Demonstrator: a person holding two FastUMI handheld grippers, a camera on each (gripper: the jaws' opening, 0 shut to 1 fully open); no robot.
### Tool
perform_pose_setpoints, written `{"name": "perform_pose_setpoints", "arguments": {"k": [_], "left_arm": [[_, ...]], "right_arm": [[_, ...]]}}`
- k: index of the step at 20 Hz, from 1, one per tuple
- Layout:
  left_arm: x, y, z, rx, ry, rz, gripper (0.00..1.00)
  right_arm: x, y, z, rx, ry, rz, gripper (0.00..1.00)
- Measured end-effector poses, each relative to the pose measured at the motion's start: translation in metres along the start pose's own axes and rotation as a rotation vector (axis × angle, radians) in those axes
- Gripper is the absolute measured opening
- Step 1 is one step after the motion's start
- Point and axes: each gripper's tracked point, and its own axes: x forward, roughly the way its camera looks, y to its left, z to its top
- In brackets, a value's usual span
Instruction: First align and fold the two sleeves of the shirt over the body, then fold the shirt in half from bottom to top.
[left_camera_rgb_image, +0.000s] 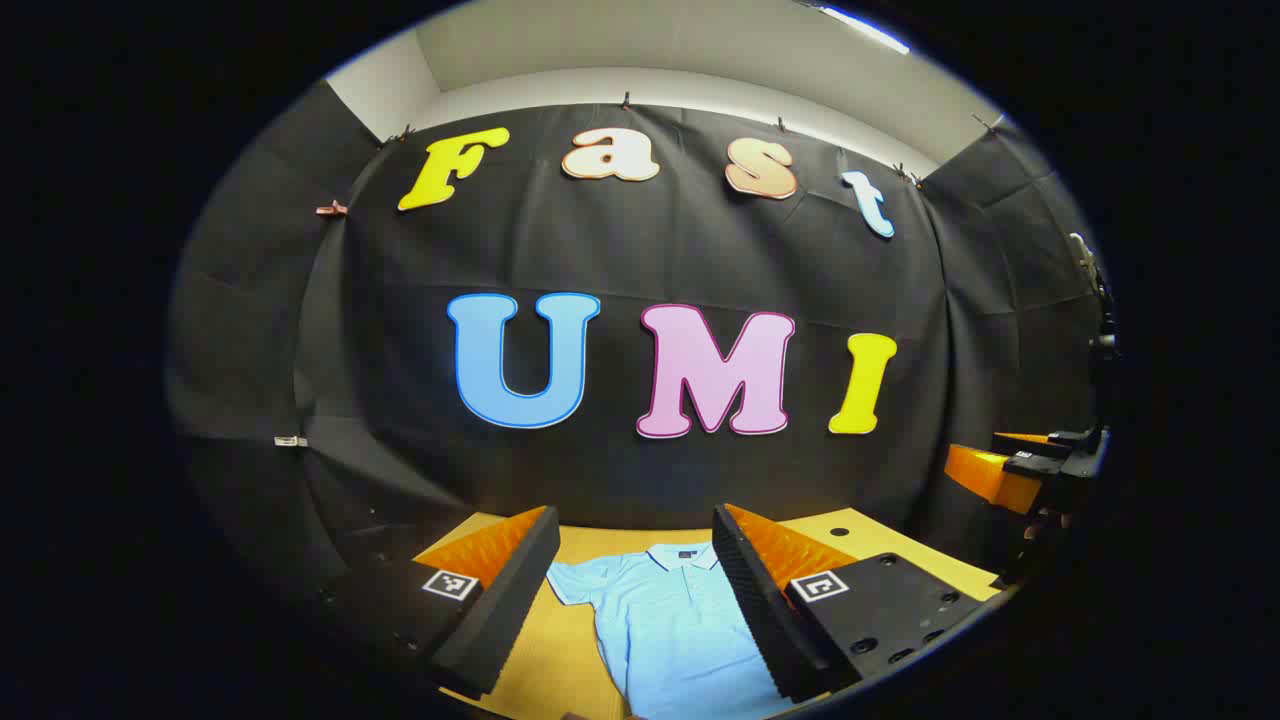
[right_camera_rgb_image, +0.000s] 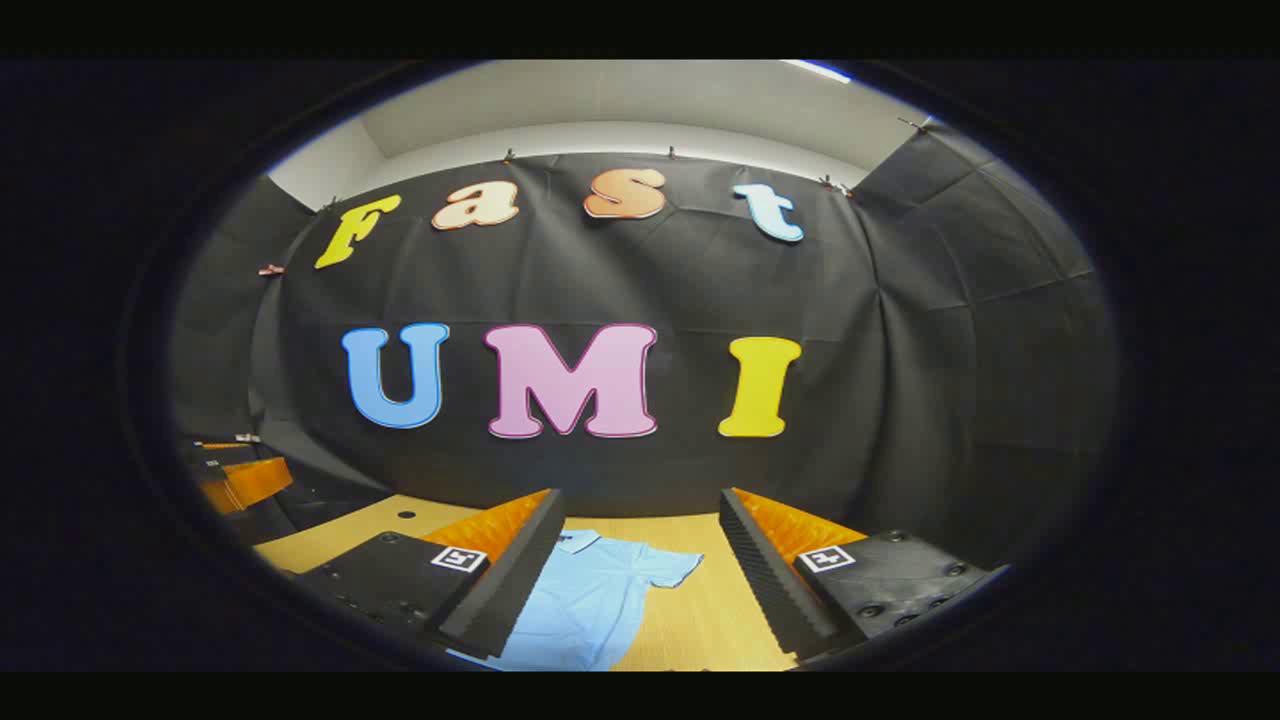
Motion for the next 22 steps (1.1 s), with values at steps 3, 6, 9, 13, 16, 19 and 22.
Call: {"name": "perform_pose_setpoints", "arguments": {"k": [3,6,9,13,16,19,22], "left_arm": [[0.007,0.0,-0.005,0.003,0.007,0.001,0.98],[0.012,0.001,-0.009,-0.003,0.017,0.003,0.98],[0.016,0.0,-0.011,-0.008,0.021,0.002,0.98],[0.018,-0.001,-0.011,0.003,0.02,0.001,0.98],[0.02,-0.003,-0.013,0.002,0.03,0.0,0.98],[0.022,-0.003,-0.016,-0.001,0.038,0.003,0.98],[0.027,-0.001,-0.013,0.002,0.038,0.003,0.98]], "right_arm": [[0.004,-0.002,-0.006,-0.009,0.013,0.001,0.97],[0.008,-0.003,-0.008,-0.014,0.013,-0.001,0.97],[0.011,-0.004,-0.01,-0.007,0.019,-0.001,0.97],[0.015,-0.003,-0.013,-0.005,0.028,0.005,0.97],[0.018,-0.002,-0.016,-0.003,0.031,0.011,0.95],[0.022,-0.005,-0.02,0.003,0.04,0.012,0.97],[0.035,-0.007,-0.033,0.004,0.078,0.014,0.97]]}}
